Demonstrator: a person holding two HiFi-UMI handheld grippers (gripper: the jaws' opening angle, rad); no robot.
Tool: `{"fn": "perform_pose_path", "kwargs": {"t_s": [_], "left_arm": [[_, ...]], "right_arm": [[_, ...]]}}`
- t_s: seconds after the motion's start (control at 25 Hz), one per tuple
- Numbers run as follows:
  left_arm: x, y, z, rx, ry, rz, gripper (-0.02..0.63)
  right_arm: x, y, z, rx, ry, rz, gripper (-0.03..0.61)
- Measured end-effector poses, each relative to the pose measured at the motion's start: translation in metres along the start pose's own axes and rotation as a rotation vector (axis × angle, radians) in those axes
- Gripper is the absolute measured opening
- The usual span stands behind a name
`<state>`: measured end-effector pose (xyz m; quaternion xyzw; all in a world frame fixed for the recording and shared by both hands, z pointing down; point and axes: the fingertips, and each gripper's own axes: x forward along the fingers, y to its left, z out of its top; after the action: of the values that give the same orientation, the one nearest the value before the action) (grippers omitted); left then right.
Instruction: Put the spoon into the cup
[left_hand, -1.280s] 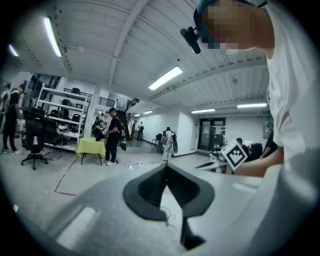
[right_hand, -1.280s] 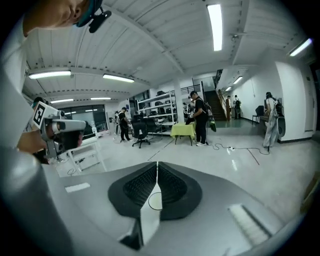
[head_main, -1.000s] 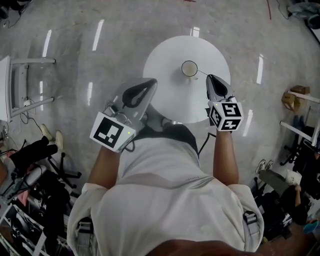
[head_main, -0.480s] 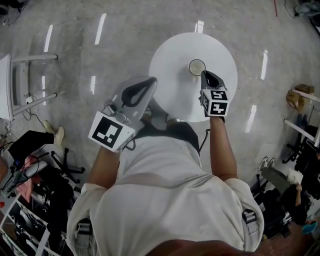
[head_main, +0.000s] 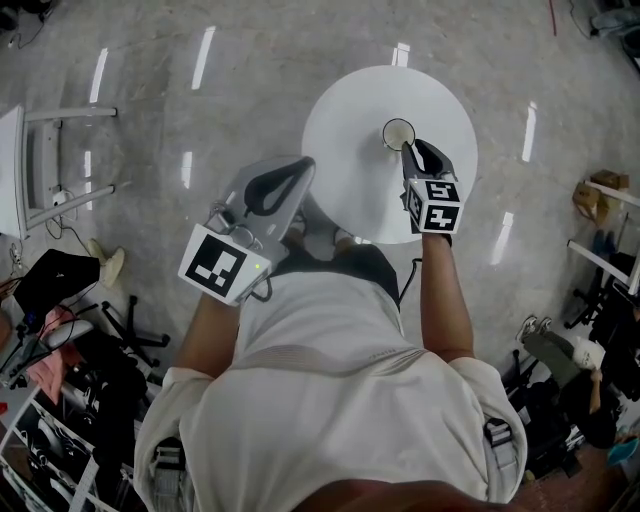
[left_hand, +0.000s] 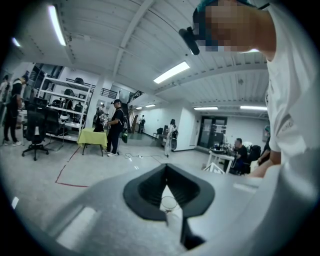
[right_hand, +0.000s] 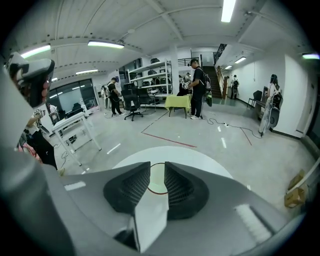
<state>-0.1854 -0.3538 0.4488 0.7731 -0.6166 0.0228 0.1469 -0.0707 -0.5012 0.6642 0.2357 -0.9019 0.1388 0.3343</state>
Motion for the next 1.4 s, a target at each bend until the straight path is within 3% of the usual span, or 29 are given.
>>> {"fn": "perform_pose_path", "kwargs": {"t_s": [0.28,0.56,0.96,1.4], "left_arm": [[-0.009,-0.013,0.027,0.047,-0.068,-0.055,0.003],[-0.009,-0.041,0.07,0.117,-0.127,-0.139,0.003],[-0.016,-0.084,0.135,0.189,-0.239,-0.227,0.003],[-0.022,-0.114,0.161,0.228,-0.285,-0.271,0.003]], "right_arm": [[-0.066,0.007,0.048,0.054,-0.163,-0.025,0.005],[-0.164,0.037,0.117,0.072,-0.381,0.009,0.005],[-0.313,0.055,0.19,0.001,-0.71,-0.053,0.005],[-0.364,0.053,0.194,-0.044,-0.788,-0.118,0.005]]}}
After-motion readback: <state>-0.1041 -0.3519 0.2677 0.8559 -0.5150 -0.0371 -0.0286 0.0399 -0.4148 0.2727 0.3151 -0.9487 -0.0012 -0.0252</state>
